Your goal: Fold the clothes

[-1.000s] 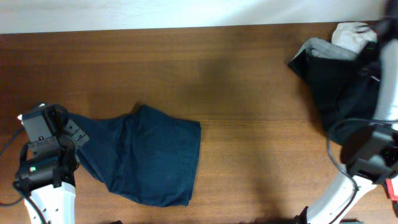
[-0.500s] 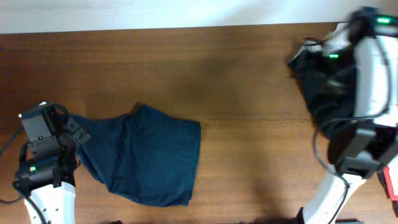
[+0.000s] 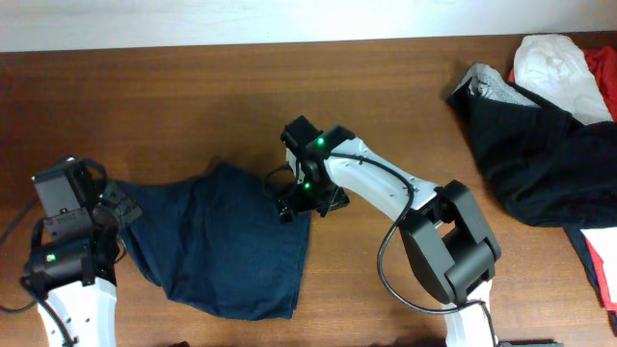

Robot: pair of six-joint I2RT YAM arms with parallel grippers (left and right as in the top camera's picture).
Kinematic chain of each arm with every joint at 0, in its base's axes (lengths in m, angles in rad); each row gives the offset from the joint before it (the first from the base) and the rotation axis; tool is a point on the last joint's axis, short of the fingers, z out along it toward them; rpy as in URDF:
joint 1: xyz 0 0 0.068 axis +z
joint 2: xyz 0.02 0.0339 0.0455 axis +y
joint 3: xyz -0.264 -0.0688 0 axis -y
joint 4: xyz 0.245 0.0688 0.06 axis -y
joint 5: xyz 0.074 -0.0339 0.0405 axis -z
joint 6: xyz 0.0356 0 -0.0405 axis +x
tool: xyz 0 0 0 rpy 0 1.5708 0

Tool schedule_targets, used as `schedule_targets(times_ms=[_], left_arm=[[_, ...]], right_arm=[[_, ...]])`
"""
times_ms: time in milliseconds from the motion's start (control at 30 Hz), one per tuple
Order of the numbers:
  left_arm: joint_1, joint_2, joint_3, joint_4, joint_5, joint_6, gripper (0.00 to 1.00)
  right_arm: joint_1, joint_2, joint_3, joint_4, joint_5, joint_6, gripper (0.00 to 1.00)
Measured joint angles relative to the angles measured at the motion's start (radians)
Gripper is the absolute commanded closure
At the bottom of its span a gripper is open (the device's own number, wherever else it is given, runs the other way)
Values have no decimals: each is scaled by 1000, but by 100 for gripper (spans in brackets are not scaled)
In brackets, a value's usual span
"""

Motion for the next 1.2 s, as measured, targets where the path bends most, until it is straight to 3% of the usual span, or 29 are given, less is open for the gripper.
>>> schedule_targets(times_ms=[133, 267, 300, 333, 533, 633, 700, 733, 767, 800, 833, 867, 1133, 1167, 1200], left_arm=[[0, 0, 0, -3, 0, 0, 88], [0, 0, 0, -5, 0, 0, 88], [0, 1, 0, -4, 0, 0, 88], [0, 1, 0, -4, 0, 0, 88], [0, 1, 0, -5, 0, 0, 88], [0, 1, 0, -23, 6, 0, 88], [0, 4, 0, -35, 49, 0, 88], [0, 9, 0, -41, 71, 0, 88], [0, 17, 0, -53, 109, 0, 86], [-3, 30, 0, -61, 139, 0, 82], [-9, 43, 0, -68, 158, 0, 74], [-17, 56, 0, -68, 167, -3, 56], [-146, 233, 0, -6, 221, 36, 49], [-166, 289, 0, 14, 232, 47, 43], [-169, 323, 0, 21, 236, 51, 30]], right_arm=[[2, 0, -77, 116, 22, 29, 5], [2, -14, -120, 247, 40, 39, 52], [2, -15, -127, 257, 44, 52, 76], [1, -16, -135, 265, 49, 60, 92], [-30, -14, -124, 178, 108, 102, 96], [-201, -7, -16, 84, 177, 47, 96], [-330, -5, 102, 57, 203, -13, 96], [-375, -6, 145, 50, 210, -33, 87], [-433, -6, 199, 48, 215, -57, 24], [-467, -6, 231, 45, 220, -73, 1], [-500, -6, 257, 23, 224, -80, 1], [-525, -6, 268, 2, 226, -85, 1], [-585, -6, 277, -183, 230, -95, 1], [-588, -6, 277, -204, 238, -95, 1], [-589, -6, 277, -214, 257, -95, 1]])
